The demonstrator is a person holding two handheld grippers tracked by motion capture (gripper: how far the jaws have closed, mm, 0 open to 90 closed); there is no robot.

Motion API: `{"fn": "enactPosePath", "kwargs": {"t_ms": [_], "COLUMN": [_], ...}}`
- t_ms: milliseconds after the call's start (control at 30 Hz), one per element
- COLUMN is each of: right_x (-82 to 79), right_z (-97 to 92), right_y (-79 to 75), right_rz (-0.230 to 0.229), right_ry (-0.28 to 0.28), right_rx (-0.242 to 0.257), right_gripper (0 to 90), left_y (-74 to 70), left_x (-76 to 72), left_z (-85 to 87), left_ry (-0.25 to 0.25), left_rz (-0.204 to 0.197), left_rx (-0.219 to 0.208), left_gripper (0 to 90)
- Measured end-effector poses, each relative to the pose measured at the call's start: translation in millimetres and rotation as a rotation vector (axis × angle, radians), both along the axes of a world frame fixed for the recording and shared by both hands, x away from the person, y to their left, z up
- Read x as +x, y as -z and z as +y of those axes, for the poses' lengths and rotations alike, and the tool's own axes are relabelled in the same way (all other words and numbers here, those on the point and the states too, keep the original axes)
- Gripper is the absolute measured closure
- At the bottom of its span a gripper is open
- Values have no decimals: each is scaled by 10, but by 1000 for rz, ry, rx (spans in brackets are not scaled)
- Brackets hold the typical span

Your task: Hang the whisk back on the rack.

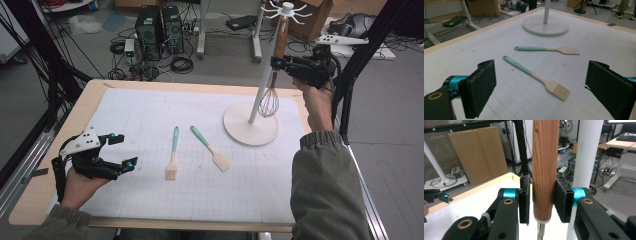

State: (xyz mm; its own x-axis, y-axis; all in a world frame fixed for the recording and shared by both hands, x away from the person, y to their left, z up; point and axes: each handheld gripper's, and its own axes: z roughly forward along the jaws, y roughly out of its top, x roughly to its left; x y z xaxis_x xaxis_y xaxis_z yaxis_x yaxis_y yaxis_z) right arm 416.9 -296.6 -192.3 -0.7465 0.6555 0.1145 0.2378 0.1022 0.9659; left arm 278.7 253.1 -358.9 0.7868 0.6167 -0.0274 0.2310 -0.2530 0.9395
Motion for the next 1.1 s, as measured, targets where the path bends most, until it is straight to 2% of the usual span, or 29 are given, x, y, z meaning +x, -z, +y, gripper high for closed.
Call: {"fn": "enactPosePath", "kwargs": {"t_ms": [200,300,433,600,767,867,1100], "right_x": [-52,-77,-113,-158,-182,-231,-303], "right_z": [-33,-72,-117,-117,-102,-107,-130], "right_y": [-32,-42,-67,-112,-163,-215,-342], "right_rz": [-16,-9,-16,-12,5,-19,-46], "right_ry": [13,17,17,-9,-31,-32,-40], "right_rx": [-1,2,20,30,14,6,-31], "right_gripper": [637,615,573,501,437,448,645], "left_y": [-10,-4,0,-11,-10,-14,-15], "left_x": [-4,-1,-3,-11,-12,-15,-14], "left_z": [20,28,31,32,30,31,33], "left_ry": [-3,-5,-6,-7,-7,-10,-12], "left_rz": [-2,0,2,-2,-1,-4,-3], "left_rx": [-7,-8,-5,-3,-1,0,-1], "left_gripper": [102,102,102,102,102,102,102]}}
